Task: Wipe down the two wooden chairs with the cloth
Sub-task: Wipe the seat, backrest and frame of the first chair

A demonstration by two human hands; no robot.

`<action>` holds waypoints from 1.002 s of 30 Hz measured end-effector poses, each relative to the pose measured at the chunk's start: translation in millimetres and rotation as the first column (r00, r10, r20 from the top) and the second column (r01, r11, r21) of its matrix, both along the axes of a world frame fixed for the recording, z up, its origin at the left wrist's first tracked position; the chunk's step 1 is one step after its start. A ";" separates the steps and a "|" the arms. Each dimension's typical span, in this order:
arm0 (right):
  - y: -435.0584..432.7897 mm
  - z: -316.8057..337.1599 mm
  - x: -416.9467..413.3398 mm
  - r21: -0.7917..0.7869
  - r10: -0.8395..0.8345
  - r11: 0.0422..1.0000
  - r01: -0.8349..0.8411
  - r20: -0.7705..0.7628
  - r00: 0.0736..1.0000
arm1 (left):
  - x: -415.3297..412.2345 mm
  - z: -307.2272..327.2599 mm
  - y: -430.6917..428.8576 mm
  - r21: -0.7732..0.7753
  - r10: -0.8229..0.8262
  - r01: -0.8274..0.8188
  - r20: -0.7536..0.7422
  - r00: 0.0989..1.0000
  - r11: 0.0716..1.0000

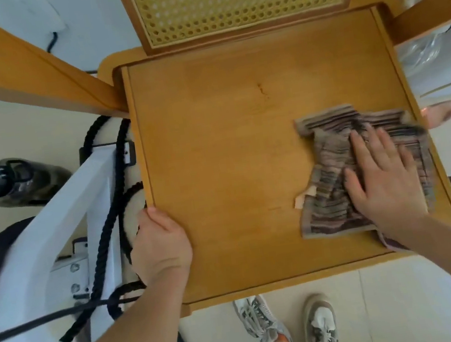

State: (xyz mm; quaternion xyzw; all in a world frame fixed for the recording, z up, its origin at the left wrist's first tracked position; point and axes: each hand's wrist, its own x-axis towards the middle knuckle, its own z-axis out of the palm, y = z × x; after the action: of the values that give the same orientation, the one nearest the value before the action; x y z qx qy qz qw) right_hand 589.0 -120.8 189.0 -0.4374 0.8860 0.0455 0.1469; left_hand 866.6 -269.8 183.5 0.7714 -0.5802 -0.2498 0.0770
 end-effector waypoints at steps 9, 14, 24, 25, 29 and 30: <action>-117.6 -15.3 164.2 -0.150 0.568 0.821 -0.551 0.119 0.814 | -3.6 -0.4 -1.0 -0.015 0.011 -0.010 0.034 0.999 1.000; -24.8 -9.1 148.2 -0.138 0.554 0.831 -0.539 0.101 0.827 | 1.6 -1.6 0.5 0.012 -0.016 0.016 0.040 0.999 1.000; -167.6 -19.9 137.3 -0.181 0.421 0.896 -0.405 0.061 0.905 | 4.5 -10.9 -0.3 -0.002 -0.041 0.041 0.050 0.998 0.999; -153.3 -18.7 144.3 -0.166 0.420 0.899 -0.405 0.067 0.905 | 5.0 -10.1 -0.4 -0.002 -0.049 0.049 0.044 0.998 0.999; -58.8 -6.9 151.4 -0.144 0.675 0.738 -0.659 0.133 0.726 | 5.8 -9.1 -2.0 0.008 -0.028 0.028 0.009 1.000 1.000; -61.0 -9.2 137.9 -0.146 0.732 0.682 -0.717 0.144 0.666 | 5.0 -8.5 -2.5 0.003 -0.024 0.024 0.014 1.000 1.000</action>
State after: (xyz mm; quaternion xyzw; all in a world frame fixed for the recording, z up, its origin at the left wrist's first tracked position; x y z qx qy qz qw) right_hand 727.0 -181.8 179.9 -0.7607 0.6221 0.0242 0.1837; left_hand 871.6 -272.4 175.0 0.7663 -0.5896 -0.2459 0.0687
